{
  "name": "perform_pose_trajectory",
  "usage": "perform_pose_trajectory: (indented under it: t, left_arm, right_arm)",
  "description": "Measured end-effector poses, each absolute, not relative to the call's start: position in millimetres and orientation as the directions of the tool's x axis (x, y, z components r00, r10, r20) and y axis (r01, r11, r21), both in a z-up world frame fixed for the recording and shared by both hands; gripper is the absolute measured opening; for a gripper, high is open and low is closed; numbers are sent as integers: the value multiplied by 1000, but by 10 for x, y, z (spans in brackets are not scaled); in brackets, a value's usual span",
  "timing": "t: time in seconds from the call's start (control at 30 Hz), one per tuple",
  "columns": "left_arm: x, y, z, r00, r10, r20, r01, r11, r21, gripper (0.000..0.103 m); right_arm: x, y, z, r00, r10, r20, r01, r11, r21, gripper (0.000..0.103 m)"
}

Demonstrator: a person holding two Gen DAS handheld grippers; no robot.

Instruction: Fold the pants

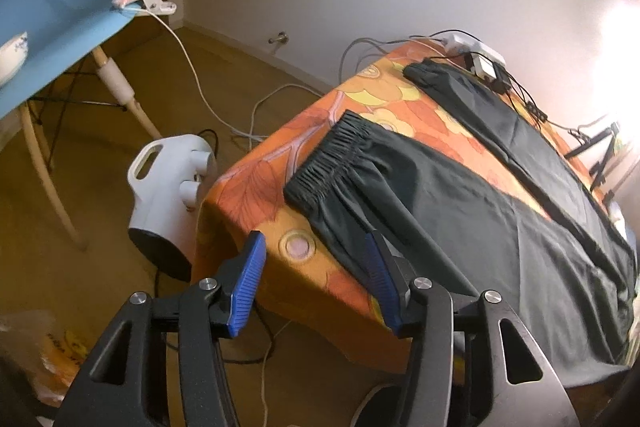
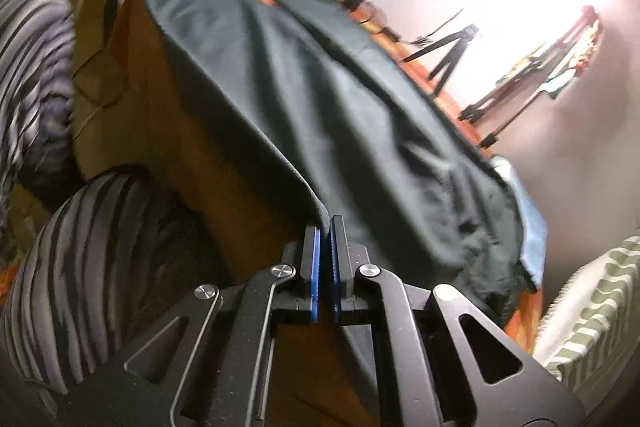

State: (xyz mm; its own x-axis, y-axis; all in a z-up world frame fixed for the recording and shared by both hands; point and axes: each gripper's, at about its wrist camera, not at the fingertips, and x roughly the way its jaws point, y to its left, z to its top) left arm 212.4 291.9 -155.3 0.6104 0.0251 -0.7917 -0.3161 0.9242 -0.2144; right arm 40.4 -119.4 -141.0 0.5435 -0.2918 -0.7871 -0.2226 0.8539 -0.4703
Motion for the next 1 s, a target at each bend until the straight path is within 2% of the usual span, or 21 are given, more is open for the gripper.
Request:
perform_pose_trajectory:
  t: [0.4, 0.57, 0.63, 0.67, 0.77, 0.87, 1.0]
  left_arm:
    - [2415, 3043, -1834, 563, 66, -823, -369, 912, -179, 51]
    - [2498, 2965, -1840, 562, 115, -819, -374, 918, -128, 50]
    - [2533, 2934, -1840, 566, 127, -814, -376, 919, -118, 42]
    - [2546, 2918, -1839, 571, 135, -810, -378, 919, -113, 29]
    - [2579, 2890, -1839, 585, 137, -800, -377, 919, -118, 18]
    - [2566, 2924, -1818, 609, 116, -784, -391, 905, -170, 12]
    - [2516, 3014, -1735, 650, 59, -758, -407, 869, -282, 9]
  right_arm:
    - [771, -1354, -1324, 564, -332, -756, -192, 837, -512, 3]
    - [800, -1394, -1332, 562, -341, -754, -187, 836, -517, 3]
    - [816, -1401, -1327, 563, -346, -751, -184, 833, -522, 3]
    - [823, -1403, -1324, 564, -348, -749, -184, 832, -524, 3]
    - [843, -1419, -1304, 566, -352, -745, -180, 829, -529, 3]
    - [867, -1441, -1277, 571, -361, -737, -181, 820, -542, 3]
    - [898, -1471, -1227, 576, -371, -729, -174, 815, -552, 3]
